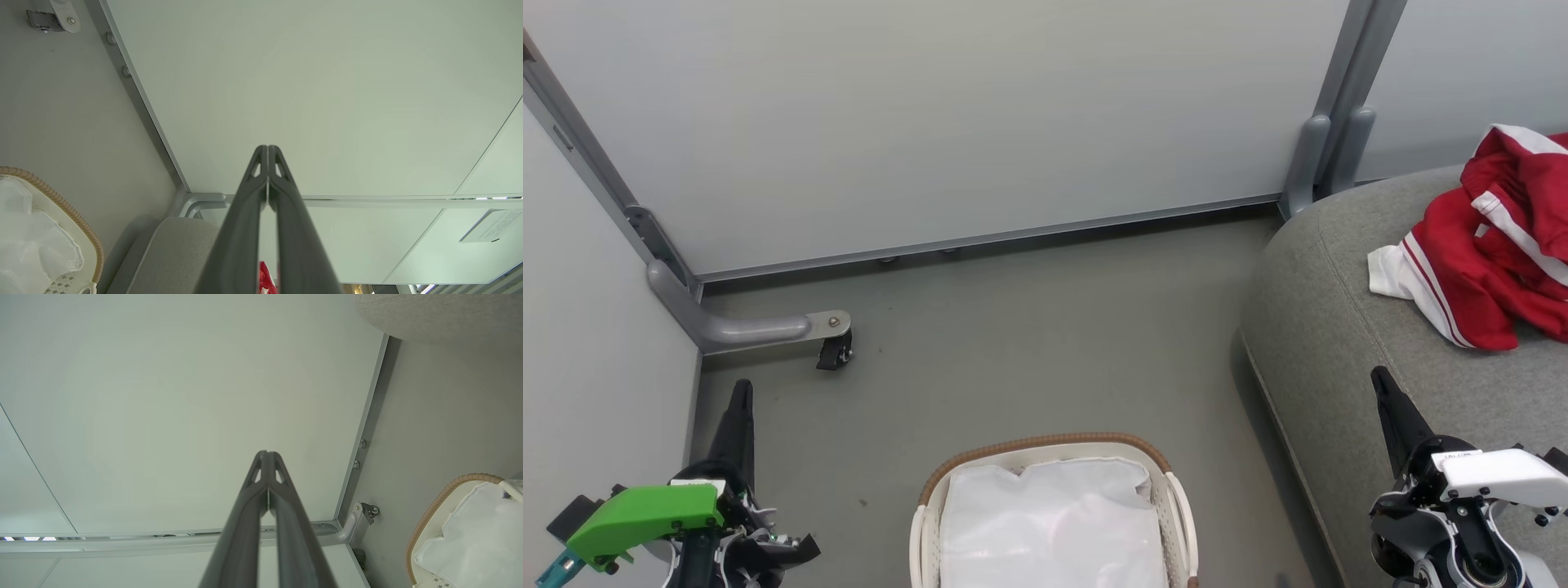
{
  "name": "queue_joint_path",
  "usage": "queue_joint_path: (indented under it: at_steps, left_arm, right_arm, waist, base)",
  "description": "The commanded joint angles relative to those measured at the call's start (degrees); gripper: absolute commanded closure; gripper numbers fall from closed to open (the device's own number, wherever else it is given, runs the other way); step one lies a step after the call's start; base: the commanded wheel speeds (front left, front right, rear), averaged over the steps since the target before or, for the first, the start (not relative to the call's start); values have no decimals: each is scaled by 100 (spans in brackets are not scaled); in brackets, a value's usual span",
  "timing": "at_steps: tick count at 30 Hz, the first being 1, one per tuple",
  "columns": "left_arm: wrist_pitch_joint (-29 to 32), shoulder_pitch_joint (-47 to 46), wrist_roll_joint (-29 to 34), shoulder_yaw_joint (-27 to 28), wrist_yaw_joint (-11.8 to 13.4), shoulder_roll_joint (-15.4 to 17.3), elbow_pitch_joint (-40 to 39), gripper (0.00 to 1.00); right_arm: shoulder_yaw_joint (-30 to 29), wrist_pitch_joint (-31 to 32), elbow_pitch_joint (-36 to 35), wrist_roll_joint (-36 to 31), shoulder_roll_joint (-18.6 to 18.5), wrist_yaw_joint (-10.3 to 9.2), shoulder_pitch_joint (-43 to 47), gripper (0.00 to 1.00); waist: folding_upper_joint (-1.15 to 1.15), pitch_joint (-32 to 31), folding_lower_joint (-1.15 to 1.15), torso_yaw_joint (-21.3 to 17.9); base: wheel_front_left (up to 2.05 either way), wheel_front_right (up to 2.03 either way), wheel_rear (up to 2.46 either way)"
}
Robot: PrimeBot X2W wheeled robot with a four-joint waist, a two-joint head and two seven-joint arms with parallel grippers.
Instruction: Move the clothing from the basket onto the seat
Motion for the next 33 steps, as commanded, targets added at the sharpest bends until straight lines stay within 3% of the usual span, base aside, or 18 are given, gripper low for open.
queue_joint_path:
  at_steps: [1,33]
  left_arm:
    - [17,-63,-20,13,-26,19,-10,100]
    - [16,-62,-19,13,-26,19,-10,100]
  right_arm:
    - [-10,14,-25,19,-34,-2,-48,100]
    - [-10,14,-25,20,-34,-2,-48,100]
  waist:
    - [0,0,0,0]
    - [0,0,0,0]
  base:
    - [0,0,0]
    - [0,0,0]
